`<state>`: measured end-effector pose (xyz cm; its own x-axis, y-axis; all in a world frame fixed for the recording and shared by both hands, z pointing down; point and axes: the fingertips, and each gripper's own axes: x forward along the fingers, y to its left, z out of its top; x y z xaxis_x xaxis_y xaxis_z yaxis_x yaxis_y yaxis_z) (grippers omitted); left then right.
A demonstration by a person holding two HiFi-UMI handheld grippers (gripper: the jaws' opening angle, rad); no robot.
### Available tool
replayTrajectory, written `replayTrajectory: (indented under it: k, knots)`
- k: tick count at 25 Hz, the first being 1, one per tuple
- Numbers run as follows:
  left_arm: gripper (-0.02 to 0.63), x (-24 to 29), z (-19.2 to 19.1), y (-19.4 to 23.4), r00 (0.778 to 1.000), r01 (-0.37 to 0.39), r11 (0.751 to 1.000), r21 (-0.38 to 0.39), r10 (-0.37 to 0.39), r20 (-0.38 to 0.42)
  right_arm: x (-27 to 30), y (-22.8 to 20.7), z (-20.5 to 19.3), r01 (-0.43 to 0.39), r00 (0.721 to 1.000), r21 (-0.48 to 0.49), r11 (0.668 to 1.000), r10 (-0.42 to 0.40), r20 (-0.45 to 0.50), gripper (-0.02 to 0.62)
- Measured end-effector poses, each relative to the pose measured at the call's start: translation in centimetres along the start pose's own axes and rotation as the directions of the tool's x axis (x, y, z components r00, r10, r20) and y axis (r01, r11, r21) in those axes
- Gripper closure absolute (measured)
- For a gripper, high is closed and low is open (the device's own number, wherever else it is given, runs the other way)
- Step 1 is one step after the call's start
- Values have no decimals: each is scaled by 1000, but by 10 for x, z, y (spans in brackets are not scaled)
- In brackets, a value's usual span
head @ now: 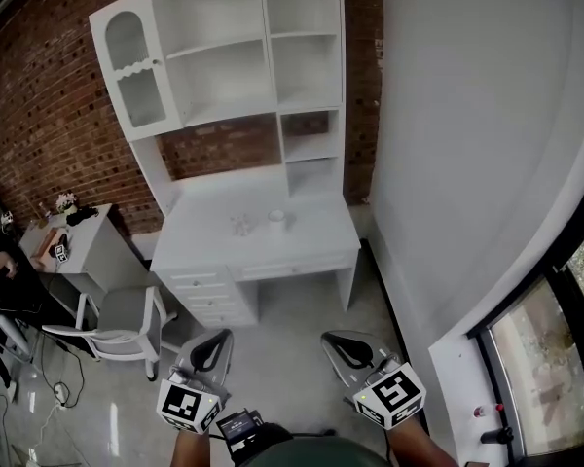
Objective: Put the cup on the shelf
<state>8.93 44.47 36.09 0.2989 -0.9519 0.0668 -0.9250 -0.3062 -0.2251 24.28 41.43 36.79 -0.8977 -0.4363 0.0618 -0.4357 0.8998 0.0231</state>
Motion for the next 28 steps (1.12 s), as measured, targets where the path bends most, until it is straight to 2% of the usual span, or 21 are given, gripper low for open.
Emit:
replayTrajectory:
  k: [7, 17, 23, 28]
  knots:
    - [604, 12, -14, 20, 1000, 0, 1000, -8, 0, -20, 19, -15, -14, 38, 999, 34, 999, -37, -30, 589]
    - [603, 54, -23, 80, 997, 80, 996, -24, -80, 21, 77, -32, -5, 113, 992, 21, 993, -112, -51, 589]
    - [603, 91, -30, 115, 986, 157, 987, -35, -155, 54, 121, -41, -9, 161, 985, 32, 986, -159, -63, 589]
    - [603, 112, -42, 154, 980, 193, 980, -53, -189, 69, 157, -48, -11, 211, 975, 34, 977, -208, -77, 589]
